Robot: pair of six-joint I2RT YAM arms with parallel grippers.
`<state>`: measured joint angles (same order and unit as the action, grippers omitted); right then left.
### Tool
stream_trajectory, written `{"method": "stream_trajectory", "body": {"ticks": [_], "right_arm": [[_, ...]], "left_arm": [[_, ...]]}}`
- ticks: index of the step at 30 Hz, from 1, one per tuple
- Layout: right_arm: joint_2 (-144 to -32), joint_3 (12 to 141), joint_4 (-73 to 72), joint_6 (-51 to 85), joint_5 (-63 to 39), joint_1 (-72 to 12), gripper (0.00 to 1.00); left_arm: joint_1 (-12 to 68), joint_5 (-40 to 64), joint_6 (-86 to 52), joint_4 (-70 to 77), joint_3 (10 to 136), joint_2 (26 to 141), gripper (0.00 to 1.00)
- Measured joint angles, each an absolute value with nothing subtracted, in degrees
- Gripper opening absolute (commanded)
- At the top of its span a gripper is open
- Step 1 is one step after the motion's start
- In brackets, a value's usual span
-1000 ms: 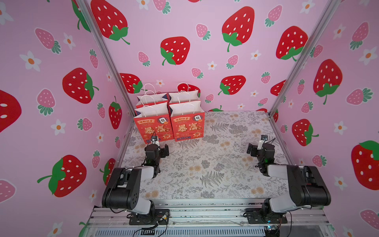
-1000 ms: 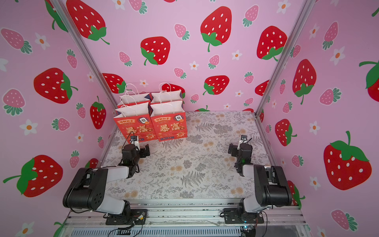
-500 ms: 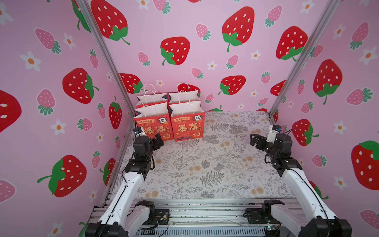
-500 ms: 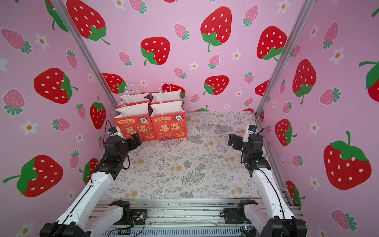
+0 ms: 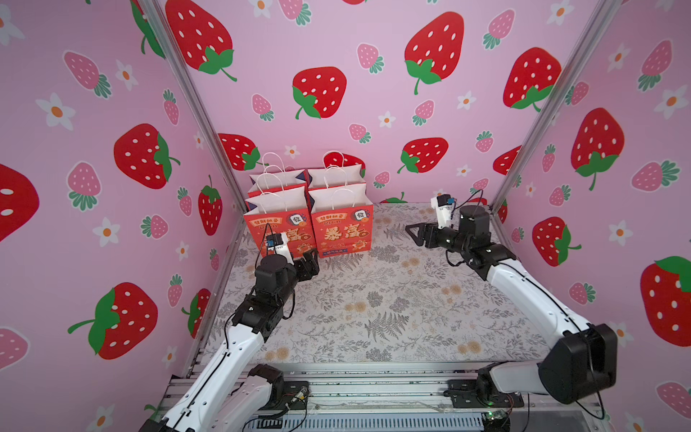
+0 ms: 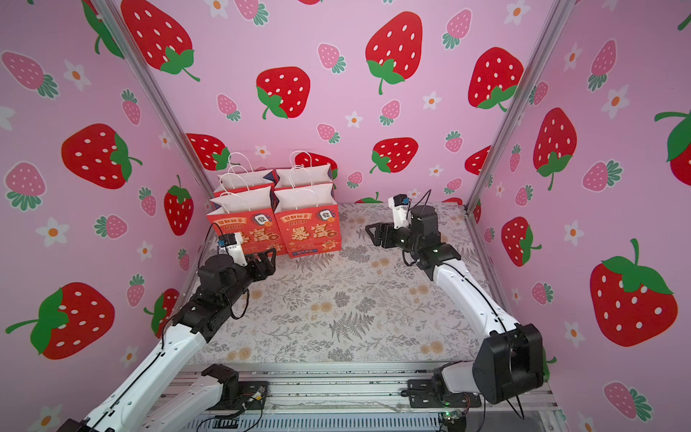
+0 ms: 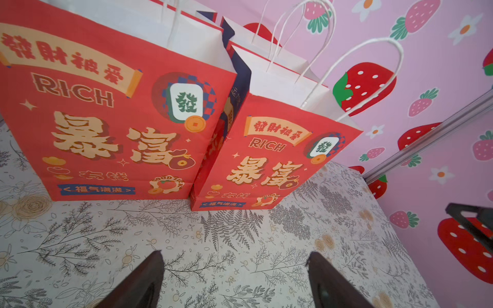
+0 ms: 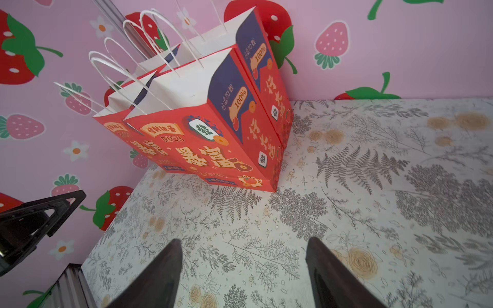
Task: Put away the paper bag
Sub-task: Pick up the paper bag from the center of the board.
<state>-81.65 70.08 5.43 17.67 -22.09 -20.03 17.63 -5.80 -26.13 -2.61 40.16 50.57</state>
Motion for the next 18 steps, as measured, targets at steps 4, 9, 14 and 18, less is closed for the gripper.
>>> {"method": "stream_trajectory", "body": {"ticks": [4,9,14,18], "right_arm": [[-90.3,79.6,5.8,15.3,-22.5,-21.4,0.74],[-100.1,89.2,6.3,13.3,-25.6,-21.9,0.73],[-108.3,99.9,9.2,10.9,-29.1,-22.2,0.72],[-113.2,107.8,12.2,9.2,-32.4,-22.3,0.71]], "left_arm": [[18.2,-7.3,-25.6,-1.8,38.8,52.4,0.84],[18.2,-7.5,-25.0,-0.8,38.8,53.3,0.84],[18.2,-7.0,-24.1,0.3,38.8,54.3,0.84],[18.2,-6.5,-23.8,0.4,38.8,55.1,0.84]]}}
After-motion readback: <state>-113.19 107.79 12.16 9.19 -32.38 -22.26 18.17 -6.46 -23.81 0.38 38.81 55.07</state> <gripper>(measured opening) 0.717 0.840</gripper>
